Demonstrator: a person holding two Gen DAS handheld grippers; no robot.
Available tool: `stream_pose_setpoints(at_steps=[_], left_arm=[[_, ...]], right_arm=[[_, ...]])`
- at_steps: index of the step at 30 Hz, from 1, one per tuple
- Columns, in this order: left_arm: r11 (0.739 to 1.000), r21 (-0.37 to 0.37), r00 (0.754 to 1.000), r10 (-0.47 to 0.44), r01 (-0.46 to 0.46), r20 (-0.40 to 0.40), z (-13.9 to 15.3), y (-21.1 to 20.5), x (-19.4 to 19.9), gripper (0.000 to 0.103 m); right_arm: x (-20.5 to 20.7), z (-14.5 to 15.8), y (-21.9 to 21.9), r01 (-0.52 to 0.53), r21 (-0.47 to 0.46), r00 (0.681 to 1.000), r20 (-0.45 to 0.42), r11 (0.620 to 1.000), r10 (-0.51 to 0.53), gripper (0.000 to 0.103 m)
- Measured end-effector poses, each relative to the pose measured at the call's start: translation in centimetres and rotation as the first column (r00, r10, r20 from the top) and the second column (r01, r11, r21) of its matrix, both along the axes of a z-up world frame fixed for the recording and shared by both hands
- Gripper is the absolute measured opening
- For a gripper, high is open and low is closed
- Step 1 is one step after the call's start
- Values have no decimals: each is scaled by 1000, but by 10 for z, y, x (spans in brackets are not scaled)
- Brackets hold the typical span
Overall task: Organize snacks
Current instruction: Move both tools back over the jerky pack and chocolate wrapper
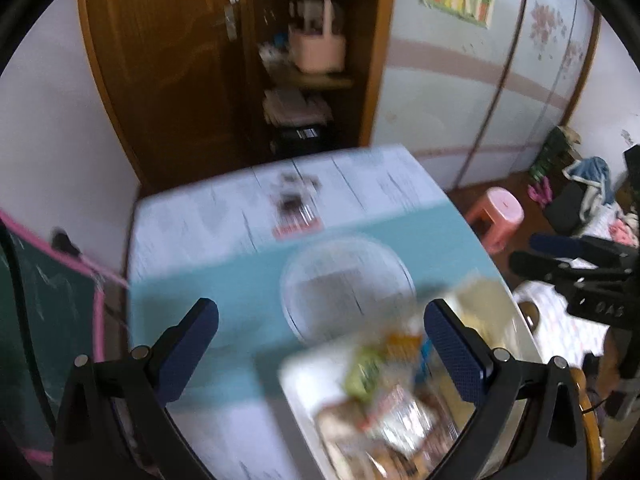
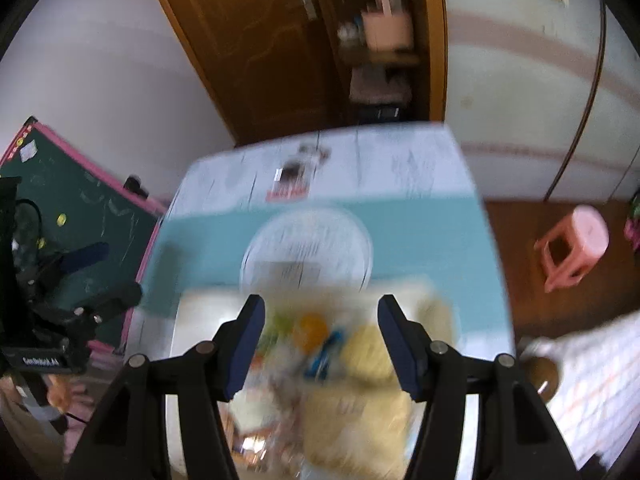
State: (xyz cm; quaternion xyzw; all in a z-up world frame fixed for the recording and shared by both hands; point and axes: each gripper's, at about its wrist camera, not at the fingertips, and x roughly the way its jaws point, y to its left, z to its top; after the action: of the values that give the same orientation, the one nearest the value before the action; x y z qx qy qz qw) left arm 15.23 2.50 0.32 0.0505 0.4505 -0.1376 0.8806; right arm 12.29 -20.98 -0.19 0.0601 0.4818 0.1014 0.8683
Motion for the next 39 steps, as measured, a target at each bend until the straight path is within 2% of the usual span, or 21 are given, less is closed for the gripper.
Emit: stream_pose_setpoints(at_steps=[7,10,13,15,17,21,26,28,31,34,37,39], left_arm=[[994,51,991,93,-98,91,71,4,103,102],[987,78,985,128,-137,117,84,2,144,102],[980,83,980,172,-181,101,74,0,180,102],[974,99,976,196,-205,89,53,-2,204,102],[966,124,973,225,-229,42,19,-5,228,102],[960,138,957,259,-242,-127,-73,-12,264,102],[965,166,923,245,-203,-297,-171,-31,274,102],[966,170,909,243,-195,-339,-197,-36,269,102],[966,162,891,251,-203,-379,-229,-40,270,102],[958,164,884,282,-236,-373,-249,-35,268,101],[952,125,871,307,-281,-382,-259,-19,268,78],[953,107,881,303,-284,-364,-257,-10,266,69]], right_arm=[[103,71,-2,67,-136,992,118,988,-52,59],[151,88,1,89,-156,988,141,984,-67,59],[192,86,4,94,-151,988,136,984,-73,59],[220,72,6,89,-125,991,114,988,-75,59],[244,49,9,95,-132,993,84,987,-85,59],[280,-11,12,91,-124,996,-16,988,-93,59],[303,-96,17,61,-75,986,-152,995,-72,59],[310,-120,22,41,-67,981,-186,997,-53,59],[319,-145,32,9,-45,976,-218,999,-18,59],[324,-163,43,-22,-16,973,-231,1000,18,59],[330,-175,59,-69,15,969,-236,998,70,59],[329,-179,69,-105,32,966,-234,994,109,59]])
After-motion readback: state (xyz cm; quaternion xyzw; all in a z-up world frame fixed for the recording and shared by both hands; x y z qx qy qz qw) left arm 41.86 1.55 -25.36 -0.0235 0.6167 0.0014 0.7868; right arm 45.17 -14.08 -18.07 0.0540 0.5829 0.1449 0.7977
